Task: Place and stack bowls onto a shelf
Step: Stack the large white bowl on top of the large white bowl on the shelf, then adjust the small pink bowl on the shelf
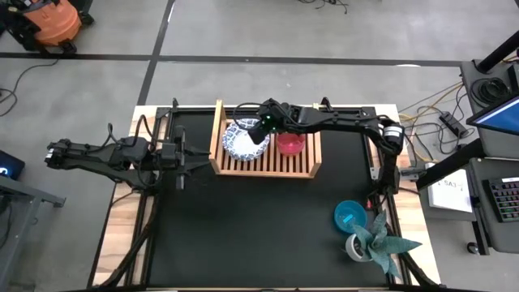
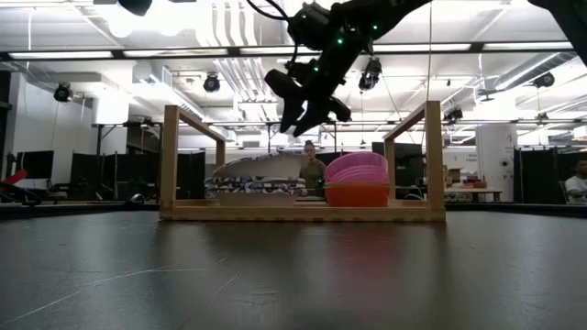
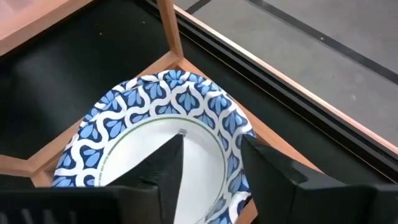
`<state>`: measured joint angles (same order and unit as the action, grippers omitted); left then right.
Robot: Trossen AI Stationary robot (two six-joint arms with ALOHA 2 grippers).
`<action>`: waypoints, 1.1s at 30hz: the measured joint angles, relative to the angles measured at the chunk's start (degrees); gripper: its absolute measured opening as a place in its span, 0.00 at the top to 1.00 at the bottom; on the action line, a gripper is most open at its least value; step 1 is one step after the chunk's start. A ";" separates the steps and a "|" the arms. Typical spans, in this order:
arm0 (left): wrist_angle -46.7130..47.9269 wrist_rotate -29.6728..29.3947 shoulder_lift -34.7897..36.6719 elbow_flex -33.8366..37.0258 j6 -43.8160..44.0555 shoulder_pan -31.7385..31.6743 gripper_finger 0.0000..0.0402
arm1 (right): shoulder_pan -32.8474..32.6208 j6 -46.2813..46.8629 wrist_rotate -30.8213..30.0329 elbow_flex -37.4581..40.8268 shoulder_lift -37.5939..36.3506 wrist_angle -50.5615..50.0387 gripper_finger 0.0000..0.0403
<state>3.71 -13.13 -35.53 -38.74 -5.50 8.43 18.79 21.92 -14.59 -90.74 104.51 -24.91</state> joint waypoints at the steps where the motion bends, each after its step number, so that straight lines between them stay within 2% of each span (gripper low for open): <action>1: 0.10 0.00 0.00 0.00 0.00 0.00 0.72 | 0.00 -0.01 0.00 0.00 -0.15 -0.31 0.60; 4: 0.51 0.00 0.00 0.01 0.01 0.02 0.72 | 0.00 0.14 -0.53 0.00 -1.50 -3.37 0.59; 7: 0.90 0.00 0.00 0.02 0.20 0.02 0.72 | 0.00 1.65 -2.91 -0.04 -3.19 -10.47 0.63; 9: 0.95 0.00 0.00 0.02 0.20 0.02 0.72 | -0.34 2.80 -3.68 0.05 -3.71 -12.94 0.67; 16: 1.00 0.00 -0.01 0.02 0.22 0.02 0.72 | -4.44 2.87 -0.03 0.35 -3.09 -11.19 0.87; 20: 1.11 0.00 -0.07 0.02 0.22 0.02 0.72 | -6.70 2.55 -0.81 1.52 -0.89 -8.88 0.96; 27: 1.02 0.02 -0.11 0.02 0.22 0.02 0.72 | -7.08 3.00 -1.92 2.51 4.68 -4.04 0.98; 33: 1.09 0.00 -0.07 0.02 0.22 0.02 0.72 | -7.23 -0.03 -3.54 2.51 4.68 1.55 0.98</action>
<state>4.81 -13.12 -35.59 -38.72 -5.28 8.45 11.55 21.89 -18.13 -88.23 109.20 -23.35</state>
